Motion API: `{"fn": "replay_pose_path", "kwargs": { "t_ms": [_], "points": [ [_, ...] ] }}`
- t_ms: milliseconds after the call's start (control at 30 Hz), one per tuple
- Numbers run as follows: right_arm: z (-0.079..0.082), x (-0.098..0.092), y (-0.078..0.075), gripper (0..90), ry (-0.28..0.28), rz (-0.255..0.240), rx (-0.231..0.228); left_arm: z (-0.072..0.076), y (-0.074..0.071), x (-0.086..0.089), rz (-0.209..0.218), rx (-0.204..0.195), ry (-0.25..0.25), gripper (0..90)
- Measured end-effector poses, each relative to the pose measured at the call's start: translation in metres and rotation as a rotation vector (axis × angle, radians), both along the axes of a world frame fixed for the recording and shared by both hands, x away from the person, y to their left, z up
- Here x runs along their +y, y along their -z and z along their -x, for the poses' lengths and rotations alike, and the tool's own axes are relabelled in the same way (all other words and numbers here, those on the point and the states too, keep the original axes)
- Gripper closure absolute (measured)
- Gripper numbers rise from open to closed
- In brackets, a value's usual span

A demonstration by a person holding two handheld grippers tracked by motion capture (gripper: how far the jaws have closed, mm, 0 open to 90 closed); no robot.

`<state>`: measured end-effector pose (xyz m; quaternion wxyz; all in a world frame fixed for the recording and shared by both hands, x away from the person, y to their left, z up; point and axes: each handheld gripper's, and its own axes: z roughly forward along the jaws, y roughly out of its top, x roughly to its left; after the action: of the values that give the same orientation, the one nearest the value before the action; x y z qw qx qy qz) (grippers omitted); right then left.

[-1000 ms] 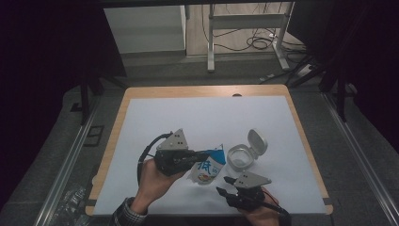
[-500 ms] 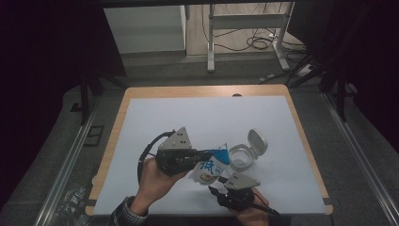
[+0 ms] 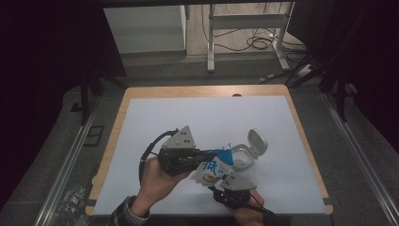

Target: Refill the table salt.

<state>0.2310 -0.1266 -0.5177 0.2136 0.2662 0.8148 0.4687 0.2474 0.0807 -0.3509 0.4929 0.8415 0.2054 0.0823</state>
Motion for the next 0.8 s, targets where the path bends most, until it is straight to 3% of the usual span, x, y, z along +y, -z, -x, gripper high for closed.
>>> {"fn": "replay_pose_path", "kwargs": {
  "t_ms": [233,300,333,533,800],
  "points": [
    [0.000,0.002,-0.001,52.9,0.008,-0.021,-0.053,-0.002,0.001,-0.004,-0.002,0.023,-0.002,90.0],
    [0.000,0.002,-0.002,53.4,-0.022,-0.008,-0.053,-0.003,0.001,-0.005,-0.004,0.029,-0.011,90.0],
    [0.001,0.002,-0.001,53.4,0.004,-0.008,-0.070,-0.004,0.002,-0.005,-0.004,0.032,-0.016,90.0],
    [0.001,0.002,0.000,55.0,-0.011,-0.009,-0.027,-0.015,0.006,-0.008,-0.020,0.044,-0.023,90.0],
    [0.006,0.003,0.000,55.0,-0.033,0.002,-0.033,-0.028,0.010,-0.013,-0.032,0.076,-0.036,90.0]
  ]
}}
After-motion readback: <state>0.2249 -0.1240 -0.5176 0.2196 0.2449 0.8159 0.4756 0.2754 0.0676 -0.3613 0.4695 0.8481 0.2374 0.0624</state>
